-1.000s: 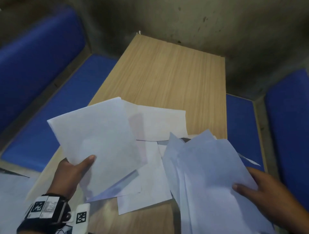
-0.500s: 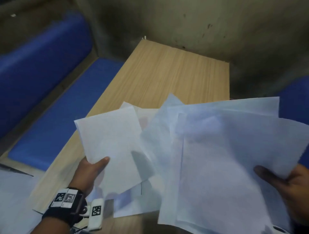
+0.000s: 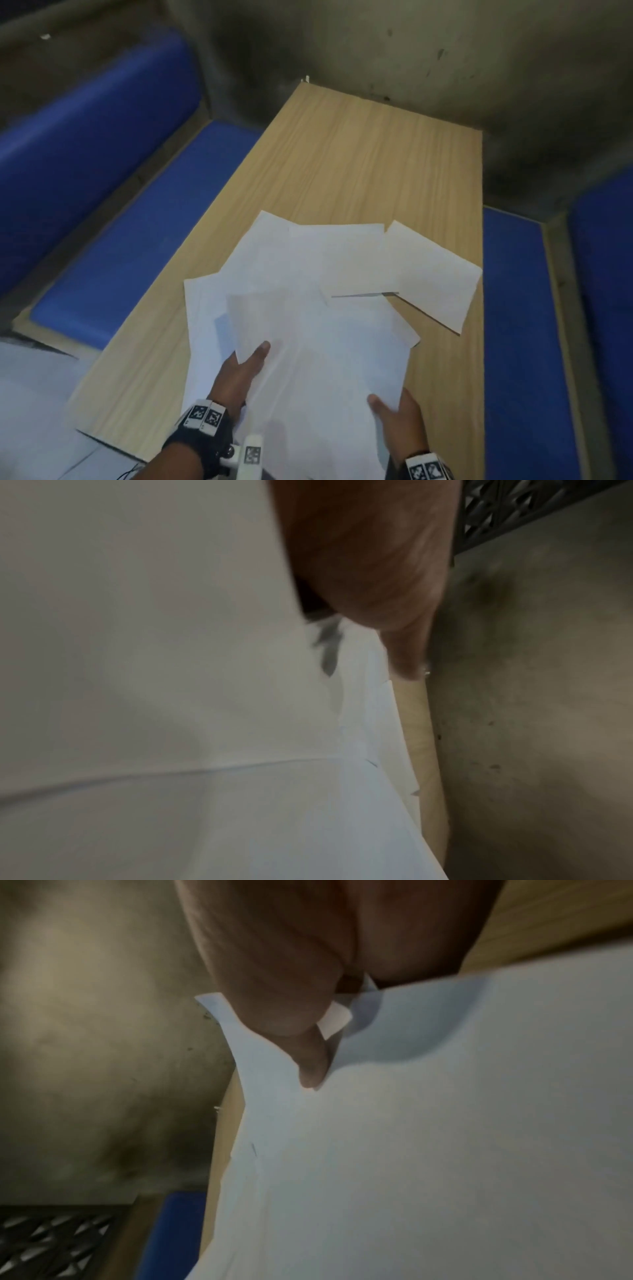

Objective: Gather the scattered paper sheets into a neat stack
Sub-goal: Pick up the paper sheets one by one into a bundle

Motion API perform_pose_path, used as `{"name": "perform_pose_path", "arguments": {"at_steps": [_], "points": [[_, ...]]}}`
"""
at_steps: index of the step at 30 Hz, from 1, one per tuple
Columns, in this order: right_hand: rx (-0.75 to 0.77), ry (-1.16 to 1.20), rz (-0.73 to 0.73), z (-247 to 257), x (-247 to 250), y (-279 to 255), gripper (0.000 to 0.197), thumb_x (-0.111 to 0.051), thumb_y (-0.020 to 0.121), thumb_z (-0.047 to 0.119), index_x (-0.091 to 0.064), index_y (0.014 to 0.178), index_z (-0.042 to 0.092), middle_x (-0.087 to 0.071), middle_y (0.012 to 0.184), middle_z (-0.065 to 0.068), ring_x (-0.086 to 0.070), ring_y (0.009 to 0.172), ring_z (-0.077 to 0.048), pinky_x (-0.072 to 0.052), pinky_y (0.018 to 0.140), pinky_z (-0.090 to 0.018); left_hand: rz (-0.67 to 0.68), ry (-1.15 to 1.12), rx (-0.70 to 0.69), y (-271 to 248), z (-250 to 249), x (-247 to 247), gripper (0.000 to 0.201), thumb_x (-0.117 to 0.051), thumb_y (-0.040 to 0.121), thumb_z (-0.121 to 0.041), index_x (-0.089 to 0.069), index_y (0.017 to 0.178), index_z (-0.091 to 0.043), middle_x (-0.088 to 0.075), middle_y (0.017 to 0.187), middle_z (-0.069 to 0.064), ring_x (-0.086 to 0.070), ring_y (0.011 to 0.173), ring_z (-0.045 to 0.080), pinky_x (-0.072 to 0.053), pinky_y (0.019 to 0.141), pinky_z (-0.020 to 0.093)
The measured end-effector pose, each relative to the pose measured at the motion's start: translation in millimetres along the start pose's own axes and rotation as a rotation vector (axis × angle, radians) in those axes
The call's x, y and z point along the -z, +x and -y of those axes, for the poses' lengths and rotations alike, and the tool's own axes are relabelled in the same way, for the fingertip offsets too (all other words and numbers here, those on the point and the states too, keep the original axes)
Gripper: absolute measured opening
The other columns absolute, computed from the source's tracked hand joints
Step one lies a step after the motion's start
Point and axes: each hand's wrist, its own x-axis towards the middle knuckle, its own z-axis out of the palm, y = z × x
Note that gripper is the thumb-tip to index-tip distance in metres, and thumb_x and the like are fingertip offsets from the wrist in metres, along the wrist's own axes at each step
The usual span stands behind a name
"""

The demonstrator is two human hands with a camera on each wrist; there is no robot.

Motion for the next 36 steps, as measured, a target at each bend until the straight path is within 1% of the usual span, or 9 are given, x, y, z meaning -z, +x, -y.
{"name": "perform_pose_path", "arguments": {"at_steps": [2,6,8,11,15,19,26,30,36], "points": [[-0.007,-0.025,0.027,-7,1,3,0.043,-0.068,0.084,-0.002,-0.050,0.115,0.021,-0.057,0.096,0.017,-0.051,0.105,-0.018,-0.035,0.097,-0.029,-0.093,0.108,-0.029,8,4,2,0.074,-0.075,0.072,-0.056,-0.061,0.133,-0.018,-0.072,0.123,0.004,-0.068,0.108,0.028,-0.052,0.099,0.050],[0.032,-0.080,-0.060,-17,39,22,0.052,-0.076,0.076,0.005,-0.058,0.123,0.017,-0.064,0.119,-0.005,-0.058,0.115,-0.023,-0.040,0.106,-0.042,-0.138,0.188,-0.036,19,9,15,0.062,-0.067,0.079,-0.053,-0.065,0.129,-0.016,-0.077,0.109,0.006,-0.073,0.097,0.032,-0.057,0.091,0.053],[0.032,-0.067,-0.138,-5,74,28,0.034,-0.074,0.077,0.001,-0.066,0.107,0.014,-0.069,0.111,-0.014,-0.064,0.107,-0.030,-0.048,0.096,-0.040,-0.156,0.181,-0.038,17,5,23,0.047,-0.065,0.089,-0.045,-0.065,0.127,-0.017,-0.077,0.106,0.008,-0.073,0.093,0.033,-0.058,0.087,0.054],[0.101,-0.009,-0.285,37,137,33,0.030,-0.069,0.081,-0.003,-0.065,0.111,-0.001,-0.068,0.108,-0.022,-0.066,0.091,-0.021,-0.054,0.064,-0.013,-0.146,0.199,-0.034,16,2,33,0.038,-0.061,0.095,-0.040,-0.064,0.126,-0.019,-0.077,0.105,0.008,-0.073,0.091,0.033,-0.059,0.085,0.053],[0.225,0.078,-0.288,95,171,23,0.008,-0.068,0.083,0.002,-0.065,0.086,0.008,-0.074,0.075,0.003,-0.065,0.060,0.007,-0.053,0.049,-0.012,-0.088,0.282,-0.054,13,1,32,0.038,-0.060,0.094,-0.042,-0.065,0.123,-0.018,-0.078,0.102,0.004,-0.074,0.090,0.028,-0.059,0.085,0.048],[0.281,0.082,-0.074,107,114,23,0.026,-0.076,0.072,0.014,-0.070,0.097,0.009,-0.074,0.070,0.015,-0.071,0.073,-0.004,-0.057,0.065,-0.014,0.001,0.226,-0.016,8,-4,23,0.035,-0.065,0.090,-0.038,-0.067,0.120,-0.019,-0.080,0.097,0.005,-0.075,0.087,0.029,-0.059,0.080,0.044],[0.130,-0.185,0.186,51,-24,41,0.026,-0.070,0.084,0.016,-0.067,0.109,0.011,-0.068,0.087,0.011,-0.066,0.082,-0.010,-0.046,0.056,-0.013,0.056,-0.015,0.096,-2,-19,13,0.062,-0.058,0.080,-0.073,-0.071,0.117,-0.024,-0.073,0.118,0.006,-0.067,0.111,0.026,-0.050,0.101,0.047],[0.063,-0.247,0.166,32,-52,46,0.027,-0.066,0.087,0.022,-0.066,0.111,0.010,-0.068,0.091,0.004,-0.063,0.084,-0.014,-0.045,0.065,-0.019,0.169,0.095,0.096,6,-7,17,0.091,-0.056,0.072,-0.087,-0.051,0.145,-0.034,-0.058,0.145,-0.009,-0.050,0.138,0.019,-0.032,0.117,0.053],[-0.004,-0.376,0.102,23,-53,47,0.033,-0.063,0.087,0.039,-0.065,0.106,0.013,-0.069,0.101,-0.002,-0.063,0.092,-0.020,-0.047,0.078,-0.028,0.061,-0.137,0.241,14,-13,12,0.070,-0.054,0.080,-0.070,-0.069,0.125,-0.018,-0.073,0.120,0.010,-0.066,0.113,0.037,-0.047,0.103,0.049]]}}
